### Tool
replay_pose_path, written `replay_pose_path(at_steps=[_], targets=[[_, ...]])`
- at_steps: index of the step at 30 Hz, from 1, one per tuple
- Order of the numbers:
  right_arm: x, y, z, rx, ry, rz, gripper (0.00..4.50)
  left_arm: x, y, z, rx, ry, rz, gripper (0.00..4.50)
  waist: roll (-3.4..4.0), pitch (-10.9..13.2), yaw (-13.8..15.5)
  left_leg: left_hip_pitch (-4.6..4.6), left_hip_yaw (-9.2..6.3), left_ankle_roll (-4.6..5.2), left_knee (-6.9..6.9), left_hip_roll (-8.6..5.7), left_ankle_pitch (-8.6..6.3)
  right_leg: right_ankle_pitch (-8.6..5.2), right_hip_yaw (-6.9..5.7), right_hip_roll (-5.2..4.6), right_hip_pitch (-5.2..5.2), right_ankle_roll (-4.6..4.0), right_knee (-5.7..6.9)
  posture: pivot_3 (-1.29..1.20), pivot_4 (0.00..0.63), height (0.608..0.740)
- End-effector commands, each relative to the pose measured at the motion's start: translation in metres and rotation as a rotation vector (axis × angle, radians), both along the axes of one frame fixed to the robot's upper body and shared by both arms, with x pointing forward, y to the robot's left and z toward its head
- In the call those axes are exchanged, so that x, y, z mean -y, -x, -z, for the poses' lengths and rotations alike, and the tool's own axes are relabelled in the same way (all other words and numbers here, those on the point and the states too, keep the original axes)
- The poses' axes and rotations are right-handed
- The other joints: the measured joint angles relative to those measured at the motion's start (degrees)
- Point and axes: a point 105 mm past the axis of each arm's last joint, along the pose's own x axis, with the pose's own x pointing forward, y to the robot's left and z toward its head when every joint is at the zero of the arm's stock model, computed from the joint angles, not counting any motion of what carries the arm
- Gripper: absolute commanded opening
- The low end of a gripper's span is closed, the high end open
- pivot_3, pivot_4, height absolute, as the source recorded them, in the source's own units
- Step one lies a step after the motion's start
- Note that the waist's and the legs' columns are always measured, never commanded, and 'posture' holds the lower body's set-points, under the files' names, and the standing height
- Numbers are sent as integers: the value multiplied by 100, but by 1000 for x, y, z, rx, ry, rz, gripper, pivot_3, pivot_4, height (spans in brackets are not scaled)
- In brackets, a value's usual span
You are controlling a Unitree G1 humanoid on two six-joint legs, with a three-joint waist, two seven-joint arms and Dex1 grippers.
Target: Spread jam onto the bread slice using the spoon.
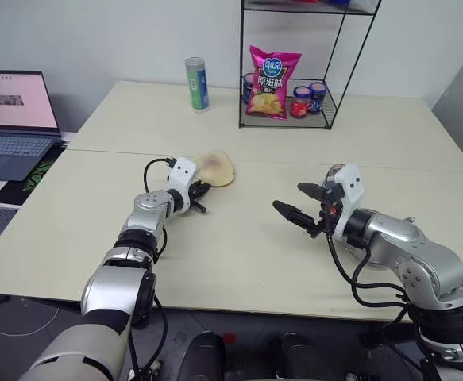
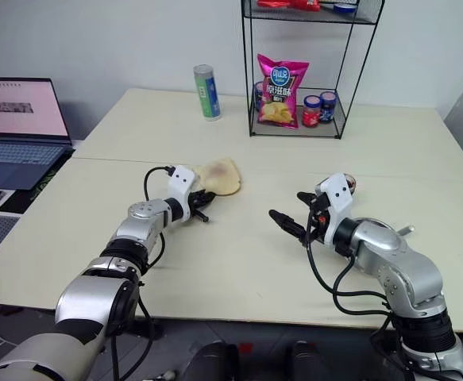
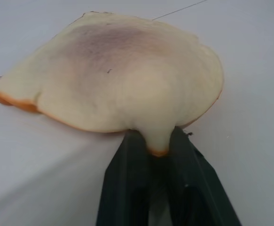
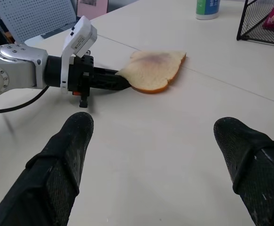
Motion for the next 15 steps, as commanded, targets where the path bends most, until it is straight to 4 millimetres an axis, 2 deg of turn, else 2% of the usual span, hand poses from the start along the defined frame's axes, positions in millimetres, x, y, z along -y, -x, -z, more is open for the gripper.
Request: replay_pose_path(at_steps=[1,4,7,12,13,15], targets=[[6,2,-12,58,-7,-4,4500,3,3,-15,61,-28,73,33,0,0,-11,0,0,0,0,0,0,0,0,0,0,0,0,0,150,740],[12,6,-12,49,-1,-12,4500,21,22,-15,36,-26,238,33,0,0,-34,-1,2,0,-4,-1,0,0,4,-1,0,-1,-2,0,150,740],[16,11,-10,28,13,-24,4500,36,55,-11,-16,-47,427,33,0,0,-58,-2,5,-1,-8,-1,0,-1,9,-1,-4,-3,-4,0,150,740],[36,37,-2,-39,60,-68,4500,61,126,9,-134,-166,749,33,3,0,-69,0,-4,-3,-17,4,-2,-14,18,-14,-1,-24,-3,0,150,740],[38,41,-1,-51,67,-71,4500,63,132,15,-141,-208,778,33,3,0,-68,3,-5,-5,-17,6,-3,-18,17,-19,1,-29,-3,0,150,740],[43,48,3,-75,76,-61,4500,70,133,23,-126,-255,784,33,8,-3,-52,7,-8,-5,-13,9,-3,-19,17,-19,3,-29,1,0,150,740]])
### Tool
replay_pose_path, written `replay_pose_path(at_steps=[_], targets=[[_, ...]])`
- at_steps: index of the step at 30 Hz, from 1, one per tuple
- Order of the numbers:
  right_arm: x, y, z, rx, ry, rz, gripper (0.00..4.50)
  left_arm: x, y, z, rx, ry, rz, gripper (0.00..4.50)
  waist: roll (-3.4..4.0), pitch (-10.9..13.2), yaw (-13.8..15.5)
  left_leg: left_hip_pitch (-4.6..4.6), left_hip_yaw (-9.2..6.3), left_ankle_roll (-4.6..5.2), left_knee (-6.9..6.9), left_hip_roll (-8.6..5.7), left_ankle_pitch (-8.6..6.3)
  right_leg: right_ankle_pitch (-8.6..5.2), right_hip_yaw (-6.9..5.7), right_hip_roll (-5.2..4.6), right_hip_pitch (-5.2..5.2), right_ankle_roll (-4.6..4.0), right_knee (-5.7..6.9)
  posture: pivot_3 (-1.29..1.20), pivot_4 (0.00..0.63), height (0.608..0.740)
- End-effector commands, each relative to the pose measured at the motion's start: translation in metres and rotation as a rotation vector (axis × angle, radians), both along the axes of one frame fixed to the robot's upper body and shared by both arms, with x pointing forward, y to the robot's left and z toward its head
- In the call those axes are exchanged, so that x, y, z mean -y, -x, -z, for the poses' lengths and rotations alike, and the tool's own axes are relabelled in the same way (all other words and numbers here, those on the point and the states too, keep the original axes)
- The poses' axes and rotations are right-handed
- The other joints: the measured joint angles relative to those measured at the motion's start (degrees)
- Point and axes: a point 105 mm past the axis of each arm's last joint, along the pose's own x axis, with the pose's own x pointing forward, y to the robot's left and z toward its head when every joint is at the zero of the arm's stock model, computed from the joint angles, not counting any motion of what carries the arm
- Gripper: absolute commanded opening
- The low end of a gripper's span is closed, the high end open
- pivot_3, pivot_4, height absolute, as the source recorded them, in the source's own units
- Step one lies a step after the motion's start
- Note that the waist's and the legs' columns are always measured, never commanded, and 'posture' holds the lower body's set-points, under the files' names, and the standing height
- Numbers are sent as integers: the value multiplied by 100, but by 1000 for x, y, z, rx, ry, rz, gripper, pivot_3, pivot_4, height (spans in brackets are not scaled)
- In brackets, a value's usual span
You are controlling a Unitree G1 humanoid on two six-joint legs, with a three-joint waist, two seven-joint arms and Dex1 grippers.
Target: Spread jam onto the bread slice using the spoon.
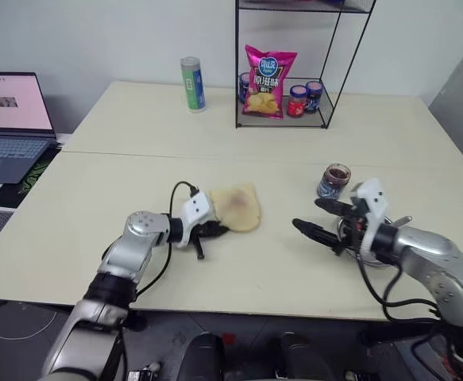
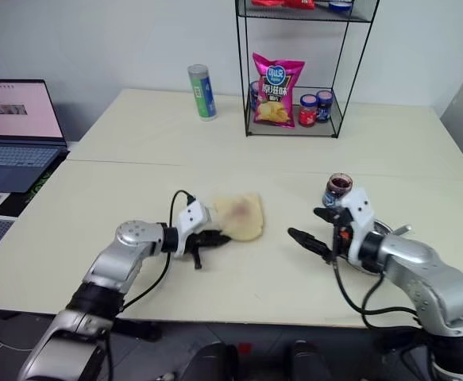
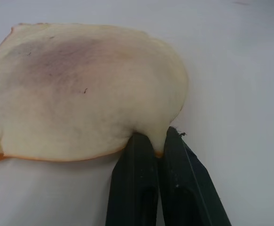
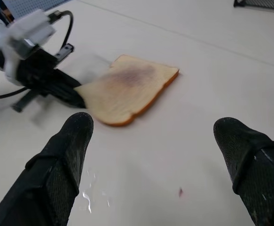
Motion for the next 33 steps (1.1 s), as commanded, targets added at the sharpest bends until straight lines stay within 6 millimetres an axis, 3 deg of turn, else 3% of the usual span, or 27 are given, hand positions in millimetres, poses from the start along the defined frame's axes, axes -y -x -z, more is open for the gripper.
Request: replay_pose_path(at_steps=[1,4,12,20,27,33], targets=[[-1,18,-10,18,-2,-40,4500,22,10,6,39,-62,99,33,5,-4,31,1,-4,0,1,-1,1,-4,-2,0,1,1,2,0,150,740],[-1,23,-8,6,-7,-32,4500,30,5,2,51,-42,96,33,5,-5,30,12,-3,1,7,0,2,-17,3,1,10,7,2,0,150,740],[-5,23,-3,5,-19,-9,4500,44,-33,-2,176,-76,51,33,4,-4,70,-3,0,5,15,-12,3,-11,7,5,6,20,-9,0,150,740],[2,22,-2,8,-16,30,4500,41,-26,2,133,-65,115,33,4,-4,76,-3,-4,5,11,-3,2,-11,2,14,3,23,-6,0,150,740],[9,22,-1,5,-17,51,4500,44,-24,-5,125,-35,122,1347,4,-4,75,-3,-3,5,12,-5,2,-11,3,14,4,22,-6,0,150,740],[18,20,-3,7,-29,91,4500,21,-14,-9,86,-63,132,2542,4,-4,45,-3,-2,5,10,-4,2,-11,5,14,3,22,-6,0,150,740]])
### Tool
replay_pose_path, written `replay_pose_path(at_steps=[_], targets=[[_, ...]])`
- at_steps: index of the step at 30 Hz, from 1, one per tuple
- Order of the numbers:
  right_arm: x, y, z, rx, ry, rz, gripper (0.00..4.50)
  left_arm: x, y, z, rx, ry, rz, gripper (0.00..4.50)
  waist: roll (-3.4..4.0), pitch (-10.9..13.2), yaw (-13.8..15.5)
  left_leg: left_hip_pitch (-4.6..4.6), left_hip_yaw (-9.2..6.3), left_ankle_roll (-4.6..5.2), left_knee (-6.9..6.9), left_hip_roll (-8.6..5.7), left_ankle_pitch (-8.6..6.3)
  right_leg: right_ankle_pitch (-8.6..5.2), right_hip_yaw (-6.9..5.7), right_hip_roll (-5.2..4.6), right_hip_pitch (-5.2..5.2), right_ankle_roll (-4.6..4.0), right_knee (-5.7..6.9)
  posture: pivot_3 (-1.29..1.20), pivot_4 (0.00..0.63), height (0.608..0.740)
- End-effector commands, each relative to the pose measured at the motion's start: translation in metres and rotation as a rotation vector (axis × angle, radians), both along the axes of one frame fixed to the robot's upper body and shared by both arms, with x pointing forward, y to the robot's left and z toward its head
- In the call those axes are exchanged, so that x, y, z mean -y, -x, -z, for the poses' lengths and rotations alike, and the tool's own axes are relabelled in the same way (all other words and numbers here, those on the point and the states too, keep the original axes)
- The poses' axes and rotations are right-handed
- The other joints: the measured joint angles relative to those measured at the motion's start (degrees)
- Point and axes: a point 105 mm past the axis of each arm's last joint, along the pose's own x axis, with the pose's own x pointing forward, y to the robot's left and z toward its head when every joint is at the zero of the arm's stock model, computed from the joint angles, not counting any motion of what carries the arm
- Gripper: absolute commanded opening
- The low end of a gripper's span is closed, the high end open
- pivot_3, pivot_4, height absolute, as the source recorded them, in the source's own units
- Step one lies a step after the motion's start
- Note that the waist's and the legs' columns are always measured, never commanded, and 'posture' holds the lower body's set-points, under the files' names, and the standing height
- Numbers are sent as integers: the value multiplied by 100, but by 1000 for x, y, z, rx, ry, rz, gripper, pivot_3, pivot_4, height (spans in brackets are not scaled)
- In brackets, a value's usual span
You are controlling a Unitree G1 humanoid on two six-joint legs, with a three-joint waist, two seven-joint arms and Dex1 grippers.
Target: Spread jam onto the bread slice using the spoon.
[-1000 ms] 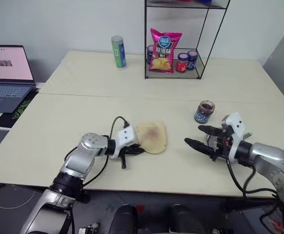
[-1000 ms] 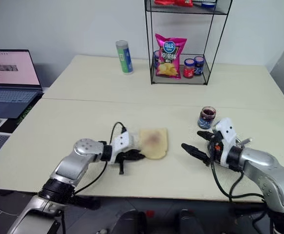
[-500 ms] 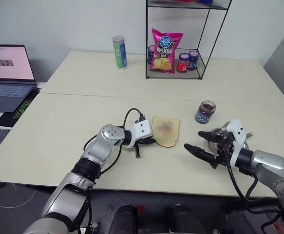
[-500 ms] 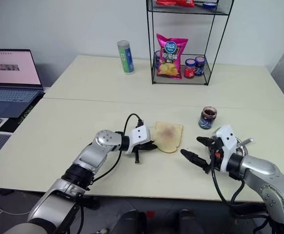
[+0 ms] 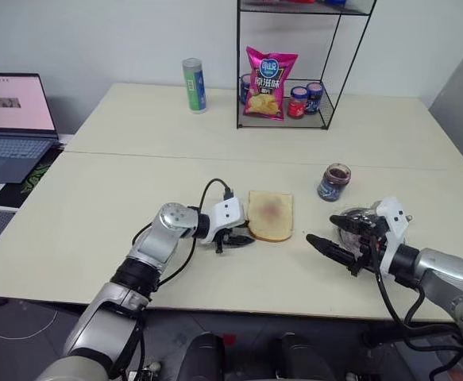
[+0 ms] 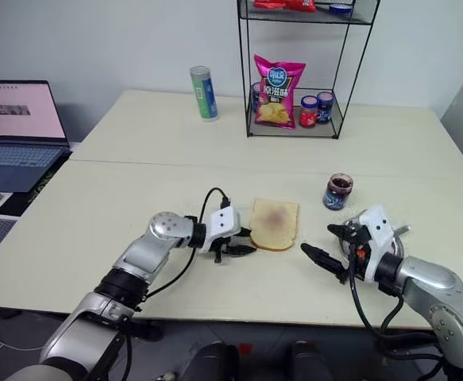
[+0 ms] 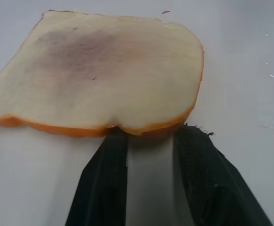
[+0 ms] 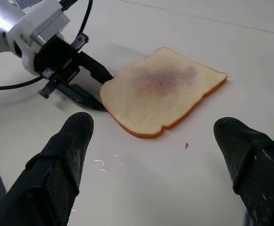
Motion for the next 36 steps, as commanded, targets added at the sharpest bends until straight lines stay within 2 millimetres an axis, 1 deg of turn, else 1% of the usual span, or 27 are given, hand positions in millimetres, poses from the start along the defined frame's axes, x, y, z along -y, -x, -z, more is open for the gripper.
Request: replay_pose_path(at_steps=[1,2,3,4,6,7,9,11,13,14,16,17,18,20,23,24,26,28,30,33,36], targets=[[9,0,-12,48,-13,31,4500,-16,10,-5,-23,-17,9,2730,0,0,-23,0,0,0,-1,3,0,0,0,0,-1,0,0,0,150,740],[11,0,-13,48,-20,44,4500,-22,12,-6,-27,-26,5,2954,0,0,-29,0,-3,0,-2,4,0,0,-2,-1,-1,0,2,0,150,740],[15,0,-14,48,-29,61,4500,-27,15,-7,-32,-33,0,3067,0,0,-33,1,-3,0,-3,7,0,0,-1,-1,-2,0,2,0,150,740],[19,1,-15,49,-40,85,4500,-35,18,-9,-39,-43,-6,3329,0,0,-35,1,-3,0,-4,7,0,0,-2,-1,-2,0,3,0,150,740],[27,3,-17,46,-62,123,4500,-45,23,-13,-51,-54,-15,3876,1,0,-46,1,-4,0,-8,9,0,-1,-2,-1,-3,-2,2,0,150,740],[31,4,-17,43,-71,143,4500,-48,27,-14,-55,-55,-14,3987,1,0,-47,2,-3,-1,-9,8,0,-1,-2,-2,-3,-2,3,0,150,740],[37,6,-18,37,-79,163,4500,-48,31,-15,-60,-53,-10,4478,1,0,-53,2,-3,-1,-9,8,0,-3,-2,-3,-2,-4,2,0,150,740],[47,10,-17,26,-79,198,4500,-42,35,-21,-53,-19,6,4478,1,0,-41,3,-2,-1,-8,7,0,-4,-1,-6,-2,-6,0,0,150,740],[69,17,-17,10,-106,292,4500,-17,41,-40,-30,100,51,4478,1,1,7,2,0,-1,-5,3,0,-6,0,-12,0,-9,-1,0,150,740],[82,22,-17,4,-139,363,4500,1,48,-50,-6,157,109,4478,1,1,46,-1,0,-1,-3,-2,0,-6,-1,-16,0,-9,-4,0,150,740],[102,30,-17,-6,-182,461,4500,25,56,-61,40,223,170,4478,-1,0,94,-7,-2,0,1,-8,0,-5,-1,-20,4,-7,-12,0,150,740],[112,33,-17,-7,-199,506,4500,36,57,-65,46,256,174,4478,-2,0,86,-7,0,2,5,-9,-1,-4,1,-21,6,-6,-13,0,150,740],[124,36,-17,-9,-255,568,4500,47,56,-70,47,299,181,4478,-1,0,79,-6,3,3,6,-11,-2,-4,5,-21,7,-4,-12,0,150,740],[143,39,-13,-13,-320,672,4500,63,55,-77,42,355,199,4478,-2,0,67,-2,3,3,7,-10,-1,-1,10,-16,8,-1,-9,0,150,740],[166,41,4,-61,-387,796,4500,86,54,-80,54,378,254,4478,8,-6,28,12,-1,2,7,-7,0,-1,12,-1,12,-2,1,0,150,740],[171,39,10,-81,-398,820,4500,93,55,-80,57,377,275,4478,14,-10,16,15,-1,2,4,-6,0,-1,15,3,12,-2,2,0,150,740],[175,27,16,-102,-463,822,4500,103,55,-80,57,375,307,4478,20,-11,-23,19,-1,2,2,-7,0,-2,18,22,13,-4,2,0,150,740],[181,14,22,-118,-514,838,4500,107,54,-78,54,368,321,4478,20,-11,-70,18,2,3,1,-8,-1,0,28,32,10,1,0,0,150,740],[183,4,25,-131,-566,838,4500,108,52,-77,58,361,323,4478,20,-11,-87,18,2,3,-1,-6,-1,7,31,37,9,11,-1,0,150,740],[174,-18,34,-169,-610,796,4500,104,42,-80,76,367,276,4478,23,-10,-80,18,-4,3,-7,-5,-1,11,30,48,8,19,0,0,150,740],[164,-35,36,-190,-642,746,4500,98,38,-79,76,372,234,4478,26,-9,-79,17,-4,3,-10,-3,-1,9,30,60,5,15,1,0,150,740]])
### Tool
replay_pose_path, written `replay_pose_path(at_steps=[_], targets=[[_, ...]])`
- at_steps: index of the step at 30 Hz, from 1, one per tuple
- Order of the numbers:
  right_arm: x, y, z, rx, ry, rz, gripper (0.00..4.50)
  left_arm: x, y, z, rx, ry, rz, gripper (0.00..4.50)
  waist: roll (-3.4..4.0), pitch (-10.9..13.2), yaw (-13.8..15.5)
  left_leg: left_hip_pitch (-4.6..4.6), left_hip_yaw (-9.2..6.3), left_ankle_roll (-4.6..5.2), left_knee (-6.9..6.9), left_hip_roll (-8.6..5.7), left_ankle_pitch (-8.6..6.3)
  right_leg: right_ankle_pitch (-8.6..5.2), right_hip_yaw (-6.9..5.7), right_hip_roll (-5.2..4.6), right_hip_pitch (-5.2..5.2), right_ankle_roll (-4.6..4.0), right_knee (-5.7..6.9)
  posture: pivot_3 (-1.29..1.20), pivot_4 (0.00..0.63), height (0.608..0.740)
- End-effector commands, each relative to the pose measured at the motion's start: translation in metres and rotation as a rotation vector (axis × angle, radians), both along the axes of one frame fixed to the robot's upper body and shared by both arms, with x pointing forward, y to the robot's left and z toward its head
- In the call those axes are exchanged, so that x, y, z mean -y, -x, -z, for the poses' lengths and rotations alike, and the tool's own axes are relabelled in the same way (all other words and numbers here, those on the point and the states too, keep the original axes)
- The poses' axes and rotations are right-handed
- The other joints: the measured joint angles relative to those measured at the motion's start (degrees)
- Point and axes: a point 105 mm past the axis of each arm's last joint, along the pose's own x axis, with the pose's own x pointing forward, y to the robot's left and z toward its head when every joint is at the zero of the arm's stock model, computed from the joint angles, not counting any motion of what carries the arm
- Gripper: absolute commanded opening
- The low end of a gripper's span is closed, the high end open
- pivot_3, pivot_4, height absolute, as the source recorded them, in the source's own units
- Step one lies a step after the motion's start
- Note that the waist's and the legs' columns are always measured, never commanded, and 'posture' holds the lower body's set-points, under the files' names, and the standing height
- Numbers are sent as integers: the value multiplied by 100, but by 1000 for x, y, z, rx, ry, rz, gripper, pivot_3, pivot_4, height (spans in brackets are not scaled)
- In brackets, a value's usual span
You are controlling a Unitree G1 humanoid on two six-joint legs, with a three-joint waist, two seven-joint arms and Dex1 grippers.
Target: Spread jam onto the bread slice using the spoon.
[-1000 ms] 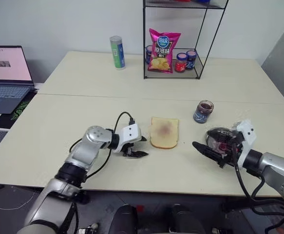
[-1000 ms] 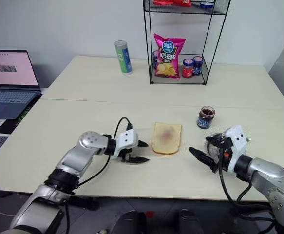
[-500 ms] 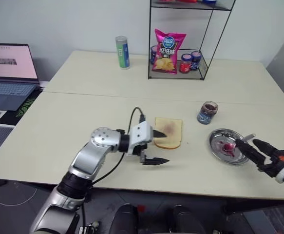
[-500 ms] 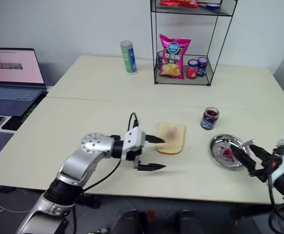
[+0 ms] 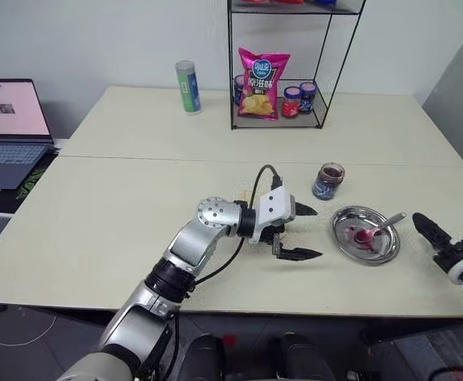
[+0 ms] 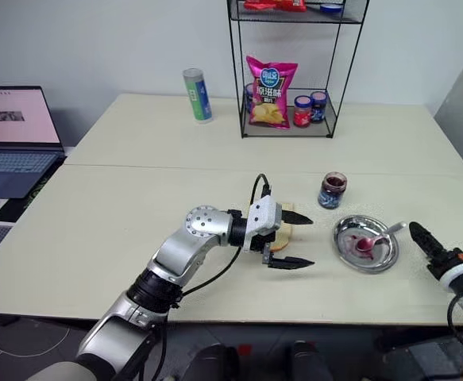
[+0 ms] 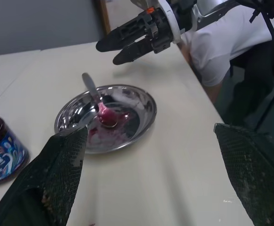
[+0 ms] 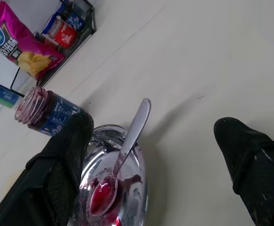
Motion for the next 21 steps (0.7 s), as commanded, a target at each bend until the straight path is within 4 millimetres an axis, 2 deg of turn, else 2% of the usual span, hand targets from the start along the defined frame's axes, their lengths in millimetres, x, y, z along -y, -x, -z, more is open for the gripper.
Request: replay_pose_path(at_steps=[1,9,13,18,21], targets=[[-6,-19,-6,43,-20,-42,4500,-4,-5,-15,49,41,-46,4478,2,0,2,-1,-1,0,-1,1,0,0,0,1,-1,0,1,0,150,740],[-12,-39,1,35,-47,-73,4500,-13,-5,-16,35,58,-135,4478,3,0,1,-1,2,0,1,10,0,0,1,-2,0,0,1,0,150,740],[-13,-44,9,25,-59,-78,4500,-13,-5,-14,44,53,-157,4478,2,0,0,-1,5,0,4,10,0,4,4,-3,1,5,1,0,150,740],[-19,-49,9,44,-70,-86,4500,-16,-9,-19,54,54,-163,4478,2,0,-13,3,9,0,5,10,0,6,11,-3,2,8,2,0,150,740],[-18,-49,9,45,-73,-73,4062,-16,-9,-18,56,51,-162,4500,2,0,-13,3,10,0,4,10,0,6,11,-3,1,8,2,0,150,740]])
